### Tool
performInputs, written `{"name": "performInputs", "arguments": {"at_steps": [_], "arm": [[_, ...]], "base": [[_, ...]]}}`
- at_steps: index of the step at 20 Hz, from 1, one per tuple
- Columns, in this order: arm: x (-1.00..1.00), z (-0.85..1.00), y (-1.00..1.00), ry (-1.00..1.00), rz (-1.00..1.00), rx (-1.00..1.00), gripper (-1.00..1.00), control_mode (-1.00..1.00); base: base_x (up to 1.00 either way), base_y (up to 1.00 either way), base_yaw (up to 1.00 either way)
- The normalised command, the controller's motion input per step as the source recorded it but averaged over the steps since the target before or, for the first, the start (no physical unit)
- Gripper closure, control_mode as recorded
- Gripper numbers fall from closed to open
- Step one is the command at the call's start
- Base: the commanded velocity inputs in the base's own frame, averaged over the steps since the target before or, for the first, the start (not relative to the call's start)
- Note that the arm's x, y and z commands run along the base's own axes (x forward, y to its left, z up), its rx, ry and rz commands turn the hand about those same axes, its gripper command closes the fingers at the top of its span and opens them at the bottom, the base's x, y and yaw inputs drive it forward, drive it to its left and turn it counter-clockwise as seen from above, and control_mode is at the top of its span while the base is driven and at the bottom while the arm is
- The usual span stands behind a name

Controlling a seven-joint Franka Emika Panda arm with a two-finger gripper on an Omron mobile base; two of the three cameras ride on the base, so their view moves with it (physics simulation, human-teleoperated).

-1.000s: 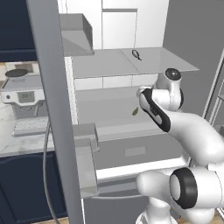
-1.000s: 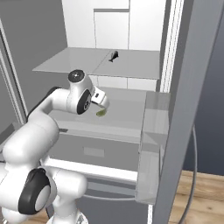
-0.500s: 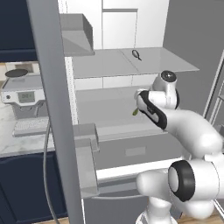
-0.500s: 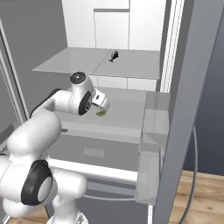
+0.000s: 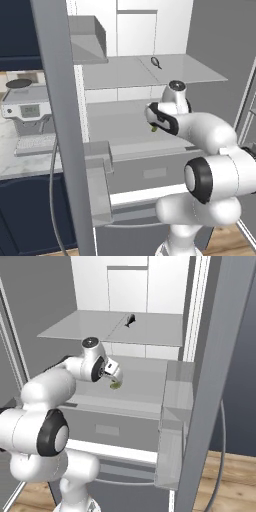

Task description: Take the lemon wedge from the fridge and place it on the plate with fish on the dining counter.

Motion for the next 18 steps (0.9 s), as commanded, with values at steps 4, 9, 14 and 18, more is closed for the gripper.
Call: {"name": "performInputs", "arguments": {"at_steps": [4, 9, 14, 18], "arm": [[0.42, -0.18, 0.0, 0.0, -0.03, 0.03, -1.0, -1.0], [0.18, -0.25, 0.01, 0.0, -0.1, 0.1, -1.0, -1.0], [0.38, -0.09, 0.0, 0.0, -0.03, -0.01, -1.0, -1.0], [0.58, -0.26, 0.0, 0.0, -0.01, -0.03, -1.0, -1.0]], "base": [[0.0, 0.0, 0.0], [0.0, 0.0, 0.0], [0.0, 0.0, 0.0], [0.0, 0.0, 0.0]]}}
